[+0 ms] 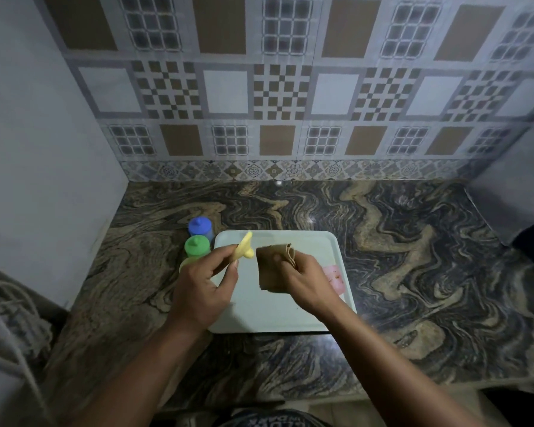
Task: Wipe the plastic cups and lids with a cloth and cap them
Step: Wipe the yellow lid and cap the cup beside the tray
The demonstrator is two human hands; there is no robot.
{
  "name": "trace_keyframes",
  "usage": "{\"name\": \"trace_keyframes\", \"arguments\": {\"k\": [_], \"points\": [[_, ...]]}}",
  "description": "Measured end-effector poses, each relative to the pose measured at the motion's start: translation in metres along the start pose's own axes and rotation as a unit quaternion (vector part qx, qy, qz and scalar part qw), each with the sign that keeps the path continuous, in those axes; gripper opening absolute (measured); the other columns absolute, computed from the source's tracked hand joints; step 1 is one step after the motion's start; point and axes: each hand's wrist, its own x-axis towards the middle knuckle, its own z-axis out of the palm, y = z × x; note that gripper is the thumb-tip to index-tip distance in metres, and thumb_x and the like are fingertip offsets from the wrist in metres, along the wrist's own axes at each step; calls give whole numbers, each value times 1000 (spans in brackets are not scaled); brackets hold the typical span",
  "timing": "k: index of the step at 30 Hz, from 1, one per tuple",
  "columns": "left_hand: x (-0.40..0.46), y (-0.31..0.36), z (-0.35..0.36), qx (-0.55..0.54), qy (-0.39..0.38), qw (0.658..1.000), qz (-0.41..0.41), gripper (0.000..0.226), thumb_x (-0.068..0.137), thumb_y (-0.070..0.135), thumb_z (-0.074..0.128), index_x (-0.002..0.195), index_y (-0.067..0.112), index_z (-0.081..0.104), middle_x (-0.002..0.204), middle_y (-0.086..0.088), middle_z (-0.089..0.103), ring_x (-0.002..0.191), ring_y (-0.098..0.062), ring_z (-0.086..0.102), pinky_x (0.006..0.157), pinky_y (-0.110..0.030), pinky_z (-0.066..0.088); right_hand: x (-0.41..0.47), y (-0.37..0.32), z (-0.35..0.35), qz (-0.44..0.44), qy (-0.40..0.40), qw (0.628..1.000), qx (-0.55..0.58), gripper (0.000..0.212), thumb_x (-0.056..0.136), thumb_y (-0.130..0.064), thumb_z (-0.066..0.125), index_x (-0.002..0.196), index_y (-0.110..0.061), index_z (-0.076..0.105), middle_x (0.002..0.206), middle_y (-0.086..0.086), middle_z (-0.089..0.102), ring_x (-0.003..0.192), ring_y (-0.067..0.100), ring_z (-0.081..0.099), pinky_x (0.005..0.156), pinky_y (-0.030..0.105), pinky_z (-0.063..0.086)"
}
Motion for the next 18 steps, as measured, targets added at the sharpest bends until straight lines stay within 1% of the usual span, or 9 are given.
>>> {"name": "trace_keyframes", "arguments": {"k": [2,4,5,8,10,11,13,15,18], "points": [[0,-1,-1,18,-10,1000,-10,28,92,16,64,119,13,73,92,12,73,83,13,64,74,-2,42,-10,-7,4,-74,21,996,-34,38,97,-39,49,128,-36,71,108,-7,79,101,13,74,92,43,62],[3,5,-1,53,-20,998,23,27,91,11,66,117,10,73,86,3,75,78,4,63,70,4,35,-19,-19,11,-163,30,979,-118,38,100,-28,48,133,-33,66,116,-8,75,104,15,71,90,38,59],[4,8,1,76,-27,995,51,26,90,6,69,115,6,74,85,-2,76,80,-2,61,71,6,33,-21,-26,14,-176,36,971,-158,36,101,-27,45,130,-29,66,115,-5,74,102,19,69,86,40,58],[4,11,3,99,-37,989,101,28,86,-3,69,114,-2,73,87,-9,76,85,-9,58,79,8,31,-19,-39,13,-167,40,959,-225,32,100,-37,36,113,-22,62,108,1,70,93,30,67,78,49,56],[6,6,4,94,-48,989,99,33,87,0,65,119,1,71,95,-10,77,89,-14,61,81,2,38,-19,-43,15,-162,28,945,-282,25,103,-21,44,123,-19,59,120,5,68,100,34,66,79,46,53],[6,3,5,91,-56,990,96,35,89,1,64,123,3,69,100,-9,77,90,-13,63,79,-5,43,-21,-44,17,-160,21,934,-318,32,104,-15,45,133,-17,56,129,6,65,108,35,64,78,41,49],[7,-3,4,80,-73,989,97,38,92,2,63,130,7,66,109,-5,77,92,-11,67,78,-19,52,-28,-48,22,-161,19,910,-383,43,105,-12,44,147,-14,47,142,7,58,120,33,60,76,36,38],[7,-4,4,84,-70,988,106,35,95,6,62,129,7,67,105,-4,77,89,-13,69,75,-26,55,-24,-44,23,-163,23,899,-406,41,106,-14,45,147,-13,46,142,8,58,118,33,61,75,37,39],[2,2,-2,62,-25,990,121,28,94,13,58,115,1,72,101,1,75,90,2,63,83,-7,47,-2,-28,18,-144,-19,900,-410,24,104,-16,50,128,-14,54,126,7,62,106,37,65,74,45,53]]}}
